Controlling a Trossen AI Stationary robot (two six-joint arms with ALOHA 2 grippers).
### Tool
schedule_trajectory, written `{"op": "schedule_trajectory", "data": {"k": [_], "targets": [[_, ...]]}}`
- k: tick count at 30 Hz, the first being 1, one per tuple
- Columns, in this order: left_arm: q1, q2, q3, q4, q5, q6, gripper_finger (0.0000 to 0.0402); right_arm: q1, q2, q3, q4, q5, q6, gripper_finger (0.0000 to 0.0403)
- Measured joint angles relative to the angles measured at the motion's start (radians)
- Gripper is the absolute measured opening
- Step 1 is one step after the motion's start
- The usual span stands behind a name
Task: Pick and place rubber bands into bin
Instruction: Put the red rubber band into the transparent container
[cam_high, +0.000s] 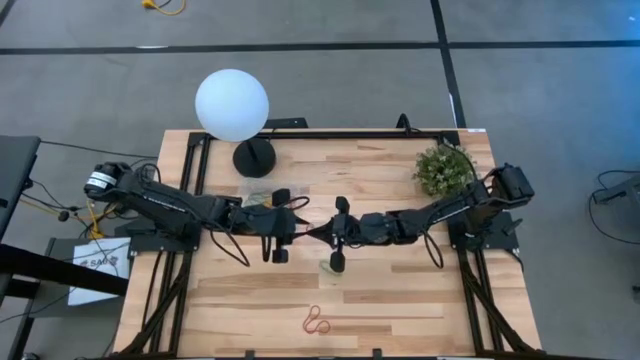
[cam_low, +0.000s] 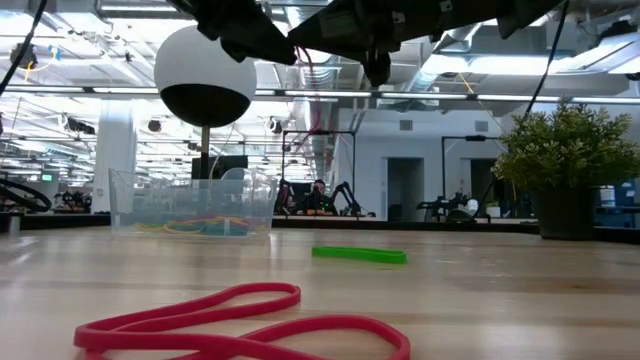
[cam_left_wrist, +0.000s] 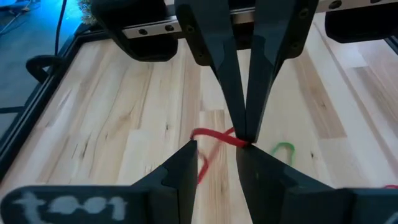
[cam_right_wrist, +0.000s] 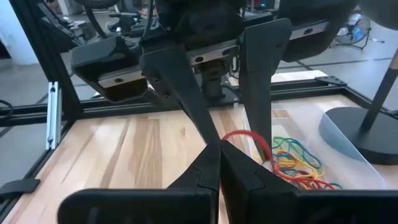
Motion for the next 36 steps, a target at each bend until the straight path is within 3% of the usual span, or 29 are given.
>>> {"op": "schedule_trajectory", "data": {"k": [9,21,36], "targets": [[-0.001,0.019,0.000,0.003,0.011,0.000,0.0092,0.000,0.001,0.000,-0.010,-0.003,0.002,0.0000],[-0.006,0.018,0.000,0.006,0.015,-0.006,0.0005,0.002,0.001,0.000,-0.008,-0.010,0.002,0.0000],[0.001,0.018,0.000,-0.087,-0.010,-0.059,0.0007,0.002,0.001,0.000,-0.010,-0.006,0.001,0.0000]]}}
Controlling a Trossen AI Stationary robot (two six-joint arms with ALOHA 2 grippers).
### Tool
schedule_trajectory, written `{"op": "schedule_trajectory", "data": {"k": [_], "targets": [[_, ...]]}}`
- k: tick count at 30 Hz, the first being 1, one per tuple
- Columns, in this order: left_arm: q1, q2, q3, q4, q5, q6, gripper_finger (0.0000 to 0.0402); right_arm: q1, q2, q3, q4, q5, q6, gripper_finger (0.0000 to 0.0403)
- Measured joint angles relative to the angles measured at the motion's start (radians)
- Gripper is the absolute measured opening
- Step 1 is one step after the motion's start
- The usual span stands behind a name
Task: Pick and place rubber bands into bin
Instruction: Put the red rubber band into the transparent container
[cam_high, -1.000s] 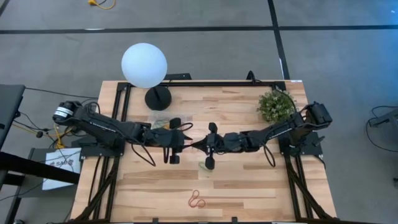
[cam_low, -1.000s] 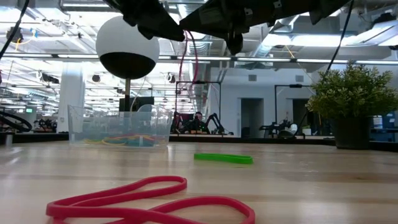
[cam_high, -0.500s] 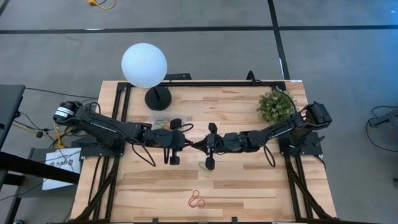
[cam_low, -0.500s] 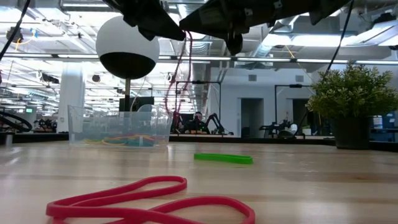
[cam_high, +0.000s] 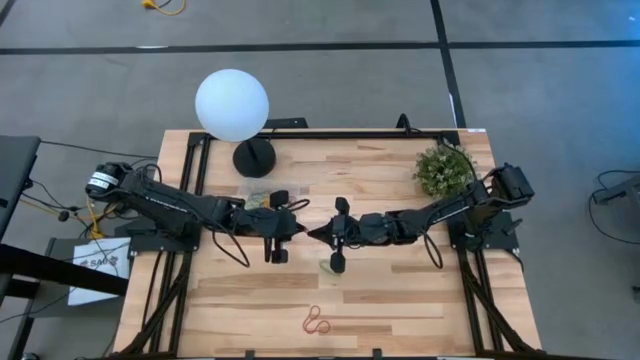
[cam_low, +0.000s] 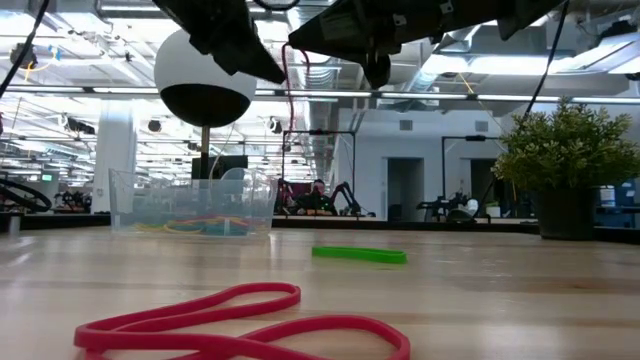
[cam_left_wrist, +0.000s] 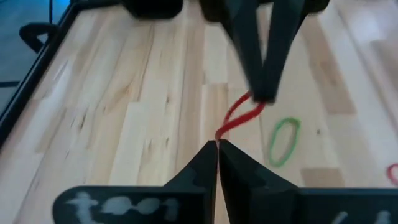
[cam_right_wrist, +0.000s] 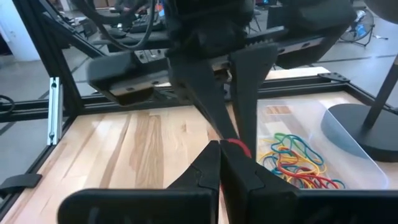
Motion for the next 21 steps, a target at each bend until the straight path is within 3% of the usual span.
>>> {"op": "schedule_trajectory", "data": {"k": [8,21], "targets": [[0.015,0.009,0.001,-0.026,0.000,0.085,0.0021,0.000,0.000,0.000,0.000,0.003,0.000,0.0000],[0.013,0.029,0.002,-0.024,0.028,0.080,0.0133,-0.005,0.000,0.001,-0.020,0.003,-0.001,0.0000]]}}
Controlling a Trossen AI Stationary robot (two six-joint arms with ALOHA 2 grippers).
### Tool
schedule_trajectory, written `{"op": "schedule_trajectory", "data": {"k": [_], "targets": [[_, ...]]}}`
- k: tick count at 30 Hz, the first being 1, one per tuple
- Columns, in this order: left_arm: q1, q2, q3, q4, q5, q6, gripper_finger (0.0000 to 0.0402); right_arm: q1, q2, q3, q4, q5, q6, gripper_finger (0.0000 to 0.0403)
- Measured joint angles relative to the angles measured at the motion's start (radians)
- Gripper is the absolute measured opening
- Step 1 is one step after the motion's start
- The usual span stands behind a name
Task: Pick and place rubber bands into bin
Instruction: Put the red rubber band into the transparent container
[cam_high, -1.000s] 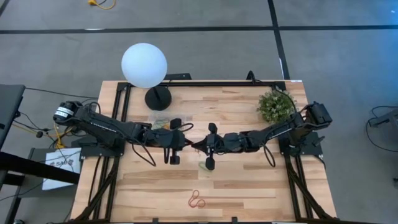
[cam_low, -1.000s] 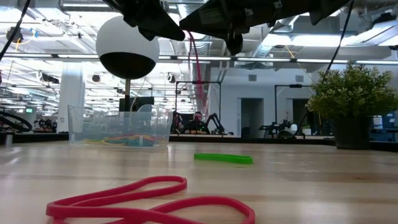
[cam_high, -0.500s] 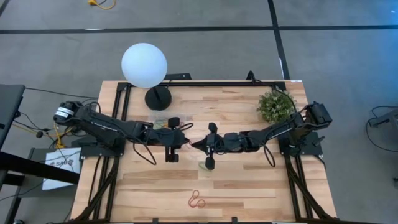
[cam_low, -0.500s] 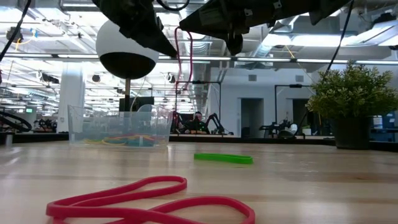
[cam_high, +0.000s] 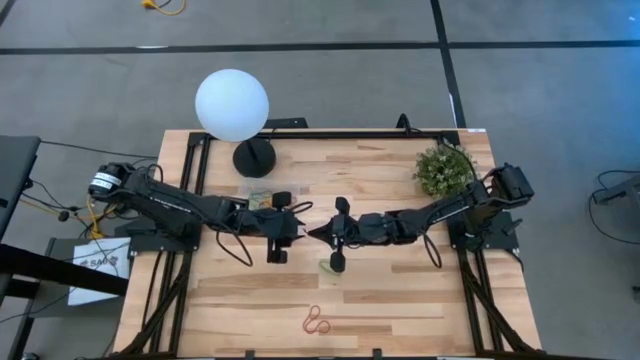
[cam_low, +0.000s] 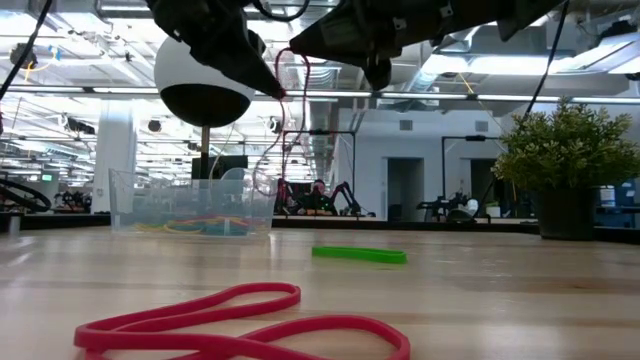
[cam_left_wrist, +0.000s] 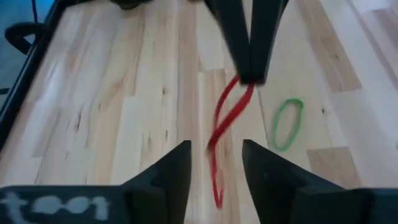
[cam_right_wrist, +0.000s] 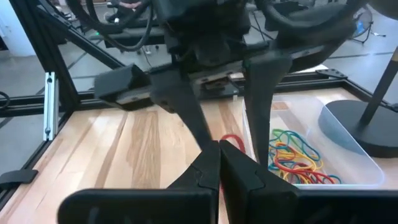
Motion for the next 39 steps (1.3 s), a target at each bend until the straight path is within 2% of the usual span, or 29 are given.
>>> {"op": "schedule_trajectory", "data": {"k": [5,11,14,19,23,26,35,37,39], "targets": [[0.002,0.000,0.000,0.037,-0.003,0.016,0.0152,-0.003,0.000,0.000,-0.001,0.000,0.000,0.0000],[0.003,0.000,0.000,0.115,0.011,0.071,0.0150,-0.003,0.000,0.000,-0.001,0.000,0.000,0.0000],[0.003,0.000,0.000,0.124,0.011,0.073,0.0122,-0.003,0.000,0.000,-0.001,0.000,0.000,0.0000],[0.003,0.000,0.000,0.114,0.006,0.073,0.0020,-0.003,0.000,0.000,-0.001,0.000,0.000,0.0000],[0.002,0.000,0.000,0.103,-0.037,0.060,0.0006,-0.003,0.000,0.000,-0.001,0.041,0.031,0.0002],[0.002,0.000,-0.001,0.078,-0.051,0.057,0.0002,-0.003,0.000,0.000,-0.012,0.056,0.044,0.0017],[0.002,-0.015,-0.002,-0.044,-0.260,-0.040,0.0000,-0.003,0.000,0.000,-0.078,0.056,0.071,0.0114],[0.002,-0.043,-0.002,-0.056,-0.353,-0.046,0.0000,-0.004,0.000,0.000,-0.098,0.056,0.071,0.0131],[0.001,-0.077,-0.002,-0.100,-0.497,-0.047,0.0000,-0.006,0.000,0.000,-0.114,0.056,0.071,0.0146]]}}
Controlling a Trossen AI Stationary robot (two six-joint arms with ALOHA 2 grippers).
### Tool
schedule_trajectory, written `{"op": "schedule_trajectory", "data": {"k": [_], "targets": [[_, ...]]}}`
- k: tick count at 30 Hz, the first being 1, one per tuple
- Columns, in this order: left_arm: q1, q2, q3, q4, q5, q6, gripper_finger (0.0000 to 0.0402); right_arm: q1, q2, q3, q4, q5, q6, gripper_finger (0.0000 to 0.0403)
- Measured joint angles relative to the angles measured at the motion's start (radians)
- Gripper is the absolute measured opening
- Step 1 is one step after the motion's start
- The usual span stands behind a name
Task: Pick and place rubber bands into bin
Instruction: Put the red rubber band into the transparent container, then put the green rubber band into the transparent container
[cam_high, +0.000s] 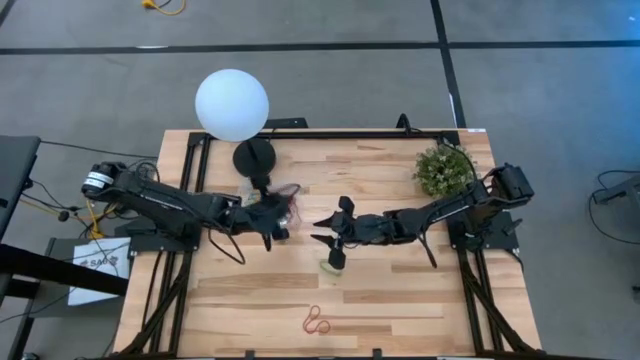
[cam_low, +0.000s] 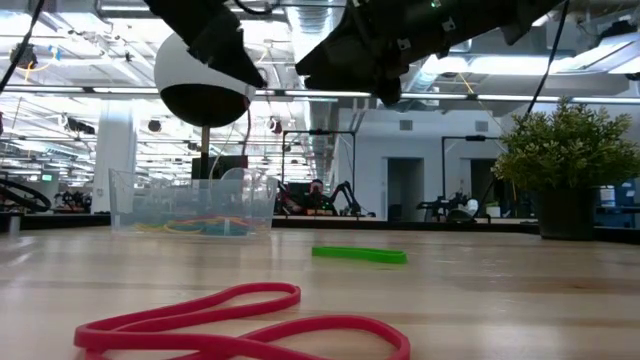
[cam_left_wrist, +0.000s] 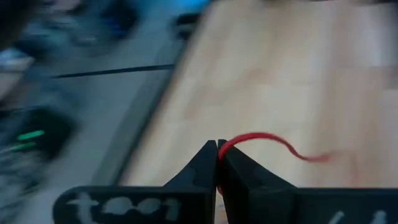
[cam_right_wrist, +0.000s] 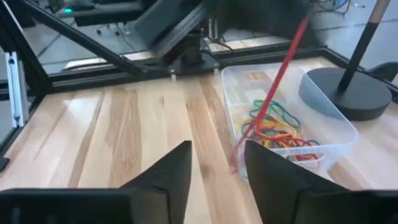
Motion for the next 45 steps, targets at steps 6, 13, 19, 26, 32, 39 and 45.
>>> {"op": "schedule_trajectory", "data": {"k": [6,13,19,26,32,39,45], "targets": [[0.039,-0.081,0.001,-0.181,-0.093,-0.093,0.0000,0.000,0.000,0.000,-0.029,0.000,0.001,0.0167],[0.112,-0.039,-0.051,-0.361,0.024,-0.302,0.0000,-0.004,0.000,0.000,-0.029,0.000,0.001,0.0164],[0.142,0.005,-0.101,-0.342,0.034,-0.317,0.0000,-0.004,0.000,0.000,-0.022,0.000,0.001,0.0157],[0.161,0.012,-0.103,-0.336,0.027,-0.302,0.0023,-0.004,0.000,0.000,-0.022,-0.001,0.001,0.0160],[0.164,0.012,-0.103,-0.333,0.034,-0.300,0.0082,-0.004,0.000,0.000,-0.071,-0.044,0.005,0.0158],[0.164,0.012,-0.103,-0.332,0.035,-0.322,0.0131,0.020,0.000,0.000,-0.274,-0.269,0.114,0.0160],[0.164,0.012,-0.103,-0.321,0.034,-0.319,0.0140,0.067,0.000,-0.001,-0.373,-0.270,0.283,0.0160]]}}
